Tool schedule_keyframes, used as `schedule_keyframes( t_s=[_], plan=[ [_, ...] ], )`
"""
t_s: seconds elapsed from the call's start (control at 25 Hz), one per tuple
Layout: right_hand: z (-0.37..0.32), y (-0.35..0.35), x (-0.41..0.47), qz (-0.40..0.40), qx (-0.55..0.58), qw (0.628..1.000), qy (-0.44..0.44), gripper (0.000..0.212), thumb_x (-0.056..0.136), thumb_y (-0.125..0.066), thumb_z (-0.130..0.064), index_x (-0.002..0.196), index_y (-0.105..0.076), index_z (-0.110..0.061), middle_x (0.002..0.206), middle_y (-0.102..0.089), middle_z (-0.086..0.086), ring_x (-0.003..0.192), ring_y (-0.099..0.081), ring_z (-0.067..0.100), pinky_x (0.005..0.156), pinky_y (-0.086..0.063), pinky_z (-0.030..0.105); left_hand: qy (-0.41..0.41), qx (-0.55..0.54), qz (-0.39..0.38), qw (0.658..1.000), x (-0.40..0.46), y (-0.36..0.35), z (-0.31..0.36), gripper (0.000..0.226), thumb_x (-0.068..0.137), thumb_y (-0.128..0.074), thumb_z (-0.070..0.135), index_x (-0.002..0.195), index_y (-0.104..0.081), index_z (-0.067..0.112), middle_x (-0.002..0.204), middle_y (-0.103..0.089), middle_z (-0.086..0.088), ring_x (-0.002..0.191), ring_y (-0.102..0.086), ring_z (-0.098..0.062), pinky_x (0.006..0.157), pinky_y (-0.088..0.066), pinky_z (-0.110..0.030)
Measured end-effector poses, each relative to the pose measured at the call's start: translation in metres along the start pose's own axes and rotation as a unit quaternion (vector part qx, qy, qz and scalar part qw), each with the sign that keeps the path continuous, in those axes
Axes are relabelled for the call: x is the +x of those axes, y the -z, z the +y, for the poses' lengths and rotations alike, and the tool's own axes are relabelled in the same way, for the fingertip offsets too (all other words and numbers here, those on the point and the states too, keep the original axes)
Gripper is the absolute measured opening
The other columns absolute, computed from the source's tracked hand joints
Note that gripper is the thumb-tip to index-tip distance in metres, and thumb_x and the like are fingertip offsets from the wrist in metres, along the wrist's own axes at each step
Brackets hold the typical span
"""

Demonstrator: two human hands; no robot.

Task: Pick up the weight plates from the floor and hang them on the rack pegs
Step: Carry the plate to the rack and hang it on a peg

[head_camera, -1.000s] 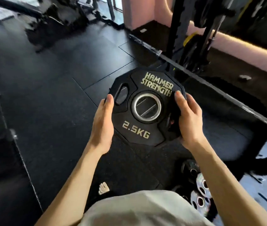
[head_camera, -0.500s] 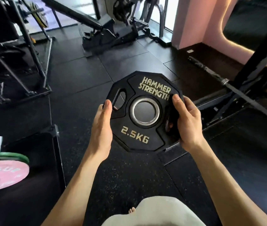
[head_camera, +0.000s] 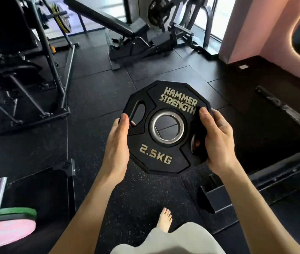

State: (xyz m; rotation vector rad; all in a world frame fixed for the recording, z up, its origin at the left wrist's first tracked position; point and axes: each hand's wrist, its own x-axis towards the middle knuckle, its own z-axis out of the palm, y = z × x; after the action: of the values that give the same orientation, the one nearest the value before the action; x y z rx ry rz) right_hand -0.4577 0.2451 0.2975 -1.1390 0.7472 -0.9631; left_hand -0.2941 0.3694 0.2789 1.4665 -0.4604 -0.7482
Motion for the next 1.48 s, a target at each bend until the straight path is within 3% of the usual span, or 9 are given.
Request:
schedule_keyframes(
  t_s=[0.08,0.36,0.6,0.72,1.0,1.16,1.28,1.4,1.48],
  plan=[
    [0.003,-0.016,0.053,-0.006,-0.009,1.0,-0.002,0.015,0.097,-0.055,-0.03,0.099,-0.064,-0.017,0.081,-0.067,0.008,0.043,-0.054,0.008,0.041,-0.044,0.022,0.004,-0.001,0.014,1.0,0.057,-0.003,0.005,0.086,0.056,-0.055,0.093,0.131,-0.053,0.05,0.156,-0.035,0.012,0.142,-0.036,-0.013,0.116,-0.029,-0.051],
    [0.019,-0.06,0.244,0.013,-0.037,0.999,0.002,0.018,0.099,-0.052,-0.03,0.1,-0.062,-0.015,0.078,-0.059,0.022,0.035,-0.044,0.02,0.035,-0.04,0.027,0.01,0.011,-0.027,1.0,0.273,-0.026,0.018,0.1,0.062,-0.053,0.092,0.145,-0.04,0.039,0.153,-0.041,0.01,0.14,-0.04,-0.015,0.114,-0.031,-0.052],
    [0.028,-0.094,0.411,0.101,-0.036,0.994,0.012,0.017,0.099,-0.051,-0.032,0.1,-0.061,-0.018,0.074,-0.059,0.017,0.037,-0.047,0.018,0.036,-0.041,0.028,-0.003,0.041,-0.137,0.99,0.477,-0.065,0.05,0.09,0.07,-0.05,0.088,0.144,-0.043,0.037,0.154,-0.041,0.007,0.142,-0.037,-0.016,0.116,-0.028,-0.054],
    [0.023,-0.098,0.485,0.156,-0.032,0.987,0.014,0.016,0.098,-0.051,-0.033,0.101,-0.061,-0.021,0.08,-0.063,0.016,0.045,-0.049,0.027,0.039,-0.042,0.031,0.005,0.048,-0.189,0.981,0.565,-0.102,0.07,0.071,0.072,-0.049,0.087,0.124,-0.06,0.041,0.154,-0.041,0.001,0.142,-0.037,-0.019,0.116,-0.027,-0.054],
    [0.02,-0.049,0.673,0.245,-0.018,0.968,0.053,0.021,0.098,-0.051,-0.034,0.109,-0.062,-0.02,0.089,-0.072,0.005,0.048,-0.058,0.015,0.042,-0.047,0.027,-0.033,0.066,-0.299,0.951,0.75,-0.239,0.089,0.04,0.079,-0.044,0.081,0.1,-0.061,0.051,0.138,-0.057,0.005,0.135,-0.047,-0.013,0.116,-0.03,-0.05],
    [0.009,-0.006,0.783,0.272,-0.01,0.961,0.056,0.022,0.098,-0.052,-0.036,0.108,-0.063,-0.021,0.092,-0.073,0.002,0.055,-0.061,0.016,0.046,-0.049,0.029,-0.022,0.079,-0.326,0.942,0.843,-0.326,0.104,0.054,0.083,-0.043,0.077,0.099,-0.061,0.029,0.127,-0.06,-0.016,0.123,-0.056,-0.026,0.109,-0.036,-0.061],
    [-0.007,0.031,0.866,0.285,-0.013,0.957,0.057,0.025,0.098,-0.052,-0.037,0.11,-0.062,-0.018,0.087,-0.072,0.003,0.046,-0.054,0.017,0.042,-0.044,0.03,-0.032,0.07,-0.347,0.935,0.912,-0.398,0.113,0.064,0.091,-0.04,0.065,0.111,-0.055,0.006,0.105,-0.066,-0.015,0.106,-0.06,-0.024,0.102,-0.041,-0.058],
    [-0.025,0.066,0.938,0.305,-0.024,0.95,0.069,0.02,0.097,-0.053,-0.035,0.106,-0.064,-0.02,0.089,-0.07,-0.002,0.049,-0.056,0.009,0.046,-0.046,0.029,-0.027,0.068,-0.367,0.927,0.969,-0.467,0.122,0.066,0.088,-0.041,0.069,0.113,-0.056,0.009,0.107,-0.066,-0.008,0.105,-0.061,-0.022,0.099,-0.044,-0.046],
    [-0.032,0.09,0.985,0.324,-0.031,0.942,0.078,0.016,0.097,-0.054,-0.035,0.101,-0.065,-0.024,0.09,-0.069,-0.005,0.056,-0.058,0.003,0.055,-0.048,0.028,-0.027,0.078,-0.381,0.921,1.009,-0.511,0.121,0.071,0.085,-0.042,0.075,0.118,-0.057,0.014,0.12,-0.063,-0.01,0.112,-0.06,-0.025,0.107,-0.041,-0.056]
  ],
)
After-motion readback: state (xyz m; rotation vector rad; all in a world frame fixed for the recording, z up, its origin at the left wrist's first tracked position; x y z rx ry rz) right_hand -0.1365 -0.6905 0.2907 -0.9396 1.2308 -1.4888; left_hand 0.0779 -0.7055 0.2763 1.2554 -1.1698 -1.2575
